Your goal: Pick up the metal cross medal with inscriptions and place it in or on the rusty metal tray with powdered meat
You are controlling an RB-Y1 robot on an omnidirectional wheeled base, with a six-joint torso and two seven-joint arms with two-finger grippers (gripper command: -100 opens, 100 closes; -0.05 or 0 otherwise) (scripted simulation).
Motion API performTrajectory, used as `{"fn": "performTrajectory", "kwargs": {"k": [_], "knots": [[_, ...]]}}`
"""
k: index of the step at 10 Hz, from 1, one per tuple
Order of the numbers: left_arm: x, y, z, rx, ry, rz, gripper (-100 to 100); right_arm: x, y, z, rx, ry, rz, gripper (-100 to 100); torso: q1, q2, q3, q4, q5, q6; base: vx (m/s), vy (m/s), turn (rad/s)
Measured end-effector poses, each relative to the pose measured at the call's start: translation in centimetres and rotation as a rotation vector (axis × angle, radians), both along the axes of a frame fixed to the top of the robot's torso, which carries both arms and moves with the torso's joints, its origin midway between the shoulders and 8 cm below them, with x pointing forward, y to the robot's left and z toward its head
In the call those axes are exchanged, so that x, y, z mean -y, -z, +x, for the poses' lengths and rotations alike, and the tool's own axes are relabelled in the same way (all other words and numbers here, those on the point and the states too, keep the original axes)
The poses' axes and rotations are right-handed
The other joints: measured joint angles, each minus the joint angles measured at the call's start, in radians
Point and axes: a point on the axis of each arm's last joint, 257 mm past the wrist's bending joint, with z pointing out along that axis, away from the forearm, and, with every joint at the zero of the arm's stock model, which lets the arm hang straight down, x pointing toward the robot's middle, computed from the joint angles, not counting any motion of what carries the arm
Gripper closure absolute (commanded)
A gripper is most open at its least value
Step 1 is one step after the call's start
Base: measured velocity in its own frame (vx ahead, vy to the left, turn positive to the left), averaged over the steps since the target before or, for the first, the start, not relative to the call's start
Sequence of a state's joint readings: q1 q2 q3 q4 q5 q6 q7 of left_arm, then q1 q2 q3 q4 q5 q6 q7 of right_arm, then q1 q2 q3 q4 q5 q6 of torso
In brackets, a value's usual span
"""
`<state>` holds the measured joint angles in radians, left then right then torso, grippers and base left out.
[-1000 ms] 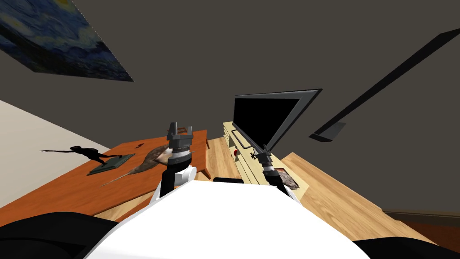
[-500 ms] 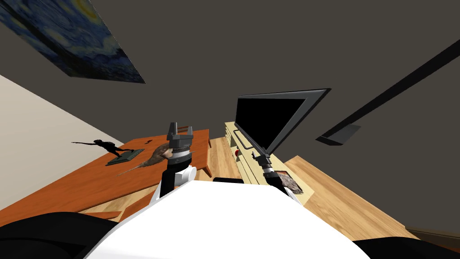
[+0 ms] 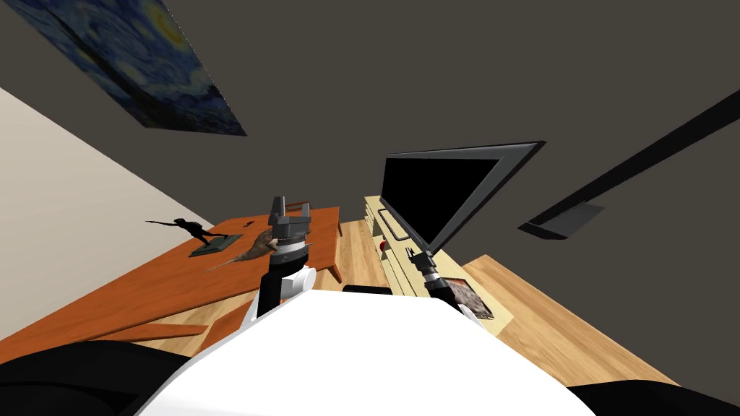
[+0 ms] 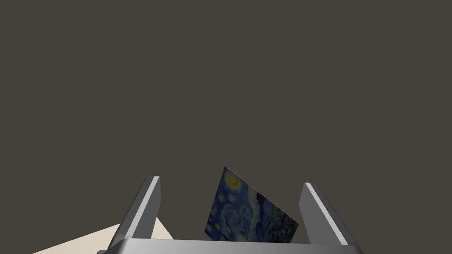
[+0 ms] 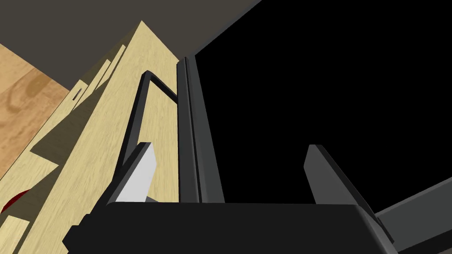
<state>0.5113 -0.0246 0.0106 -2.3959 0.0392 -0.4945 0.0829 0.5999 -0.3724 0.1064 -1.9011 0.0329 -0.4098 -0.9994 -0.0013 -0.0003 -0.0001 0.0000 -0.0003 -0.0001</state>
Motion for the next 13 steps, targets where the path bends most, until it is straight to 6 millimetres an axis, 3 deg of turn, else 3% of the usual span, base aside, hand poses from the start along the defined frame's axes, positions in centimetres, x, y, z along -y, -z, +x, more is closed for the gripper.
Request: {"fn": "performTrajectory", "kwargs": {"k": [13], "knots": [[0.0, 0.0, 0.0, 0.0, 0.0, 0.0, 0, 2.7, 8.7, -2.4, -0.292, -0.017, 0.227, -100, 0.0, -0.001, 0.0, 0.0, 0.0, 0.001, -0.001, -0.013, 0.078]]}}
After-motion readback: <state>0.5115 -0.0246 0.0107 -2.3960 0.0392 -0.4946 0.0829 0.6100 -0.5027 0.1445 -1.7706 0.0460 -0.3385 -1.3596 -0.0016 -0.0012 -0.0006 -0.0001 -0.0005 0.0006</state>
